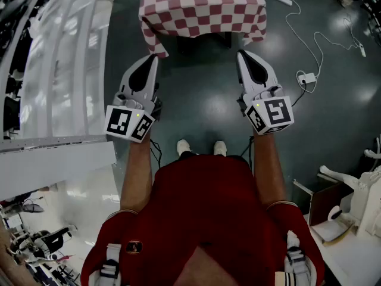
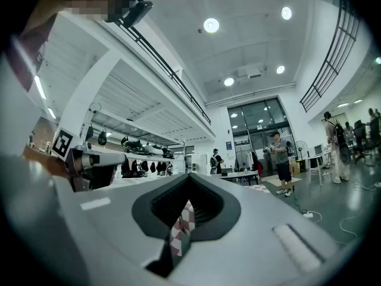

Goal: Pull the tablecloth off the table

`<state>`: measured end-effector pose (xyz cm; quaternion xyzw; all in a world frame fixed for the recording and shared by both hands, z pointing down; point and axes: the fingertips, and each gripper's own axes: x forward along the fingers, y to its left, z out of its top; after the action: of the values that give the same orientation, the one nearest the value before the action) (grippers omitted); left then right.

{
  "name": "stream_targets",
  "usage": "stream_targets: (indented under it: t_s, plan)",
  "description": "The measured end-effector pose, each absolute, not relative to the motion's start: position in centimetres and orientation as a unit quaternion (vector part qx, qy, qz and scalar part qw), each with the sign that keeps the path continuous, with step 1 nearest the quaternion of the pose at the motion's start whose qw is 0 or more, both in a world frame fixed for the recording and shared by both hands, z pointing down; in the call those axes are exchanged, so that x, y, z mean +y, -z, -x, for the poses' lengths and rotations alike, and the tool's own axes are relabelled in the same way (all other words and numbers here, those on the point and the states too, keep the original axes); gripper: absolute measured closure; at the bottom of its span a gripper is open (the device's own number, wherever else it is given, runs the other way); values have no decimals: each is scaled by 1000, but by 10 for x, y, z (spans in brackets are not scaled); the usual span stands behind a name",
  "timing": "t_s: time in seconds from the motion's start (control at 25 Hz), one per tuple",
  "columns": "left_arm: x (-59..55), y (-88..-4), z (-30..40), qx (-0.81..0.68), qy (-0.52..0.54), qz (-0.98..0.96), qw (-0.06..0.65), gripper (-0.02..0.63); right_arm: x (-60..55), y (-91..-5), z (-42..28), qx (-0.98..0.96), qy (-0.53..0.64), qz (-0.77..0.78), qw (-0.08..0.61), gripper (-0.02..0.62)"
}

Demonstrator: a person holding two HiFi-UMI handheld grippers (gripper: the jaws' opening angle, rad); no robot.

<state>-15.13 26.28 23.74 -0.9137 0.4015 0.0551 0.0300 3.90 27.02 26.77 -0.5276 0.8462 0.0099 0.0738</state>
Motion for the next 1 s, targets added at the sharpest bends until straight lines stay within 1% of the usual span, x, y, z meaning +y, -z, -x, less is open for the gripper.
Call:
stream_targets:
  t_s: [0.2, 0.56, 0.88, 1.0]
  plan:
    - [269, -243, 129, 404, -49, 913, 25, 601, 279, -272, -58, 853, 0, 513, 93, 581]
    - [267, -246, 72, 407, -43, 912, 24, 601, 285, -290, -113, 857, 17, 508, 84, 581]
    - [231, -255, 58, 415, -46, 908, 14, 601, 251, -297, -143, 852, 24, 519, 67, 581]
    - [192, -260, 58, 411, -48, 910, 17, 601, 212, -300, -142, 850, 25, 522, 64, 581]
